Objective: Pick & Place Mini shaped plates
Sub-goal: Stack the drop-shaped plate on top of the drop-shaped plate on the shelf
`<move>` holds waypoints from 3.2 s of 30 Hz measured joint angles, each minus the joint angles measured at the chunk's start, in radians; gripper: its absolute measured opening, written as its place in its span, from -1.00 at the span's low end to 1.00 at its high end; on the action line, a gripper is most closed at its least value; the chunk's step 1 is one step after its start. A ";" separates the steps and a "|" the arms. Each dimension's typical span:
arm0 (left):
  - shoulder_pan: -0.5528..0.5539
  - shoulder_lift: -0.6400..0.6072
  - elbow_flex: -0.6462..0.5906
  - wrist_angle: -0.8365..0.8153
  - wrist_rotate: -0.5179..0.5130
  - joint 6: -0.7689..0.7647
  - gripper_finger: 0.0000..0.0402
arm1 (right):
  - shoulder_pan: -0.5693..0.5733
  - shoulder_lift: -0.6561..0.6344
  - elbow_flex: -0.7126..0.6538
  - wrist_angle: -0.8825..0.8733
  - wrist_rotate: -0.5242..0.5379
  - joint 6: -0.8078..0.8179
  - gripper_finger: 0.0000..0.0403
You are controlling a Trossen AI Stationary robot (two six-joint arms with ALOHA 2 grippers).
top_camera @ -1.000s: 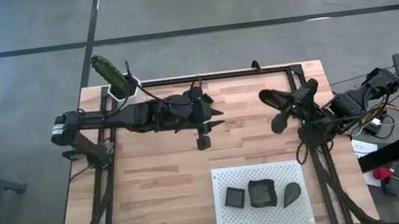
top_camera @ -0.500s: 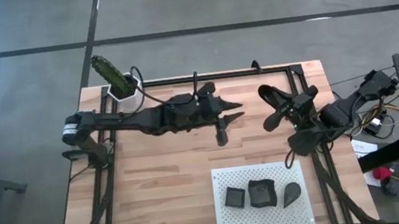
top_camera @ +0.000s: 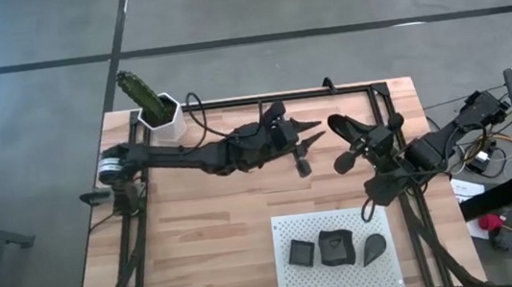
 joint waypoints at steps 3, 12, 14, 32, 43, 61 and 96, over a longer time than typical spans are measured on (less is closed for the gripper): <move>0.011 0.022 0.000 0.038 -0.021 -0.014 -0.47 | 0.000 0.002 0.000 0.011 0.000 -0.032 -0.94; 0.040 0.051 0.000 0.129 -0.026 -0.090 -0.47 | 0.000 0.006 0.000 0.025 0.000 -0.078 -0.94; 0.046 0.051 0.000 0.136 -0.026 -0.098 -0.47 | 0.000 0.006 0.000 0.025 0.000 -0.079 -0.94; 0.057 0.053 0.000 0.161 0.106 -0.079 -0.47 | 0.000 0.008 0.000 0.028 0.000 -0.101 -0.94; 0.068 0.120 0.020 0.236 0.107 -0.078 -0.47 | 0.000 0.008 -0.001 0.028 0.000 -0.107 -0.94; 0.075 0.121 0.032 0.212 0.109 -0.062 -0.99 | 0.000 0.007 -0.002 0.051 0.000 -0.158 -0.94; 0.037 0.120 0.167 -0.247 0.042 0.401 -1.00 | 0.031 0.004 0.036 0.061 -0.316 -0.618 -0.41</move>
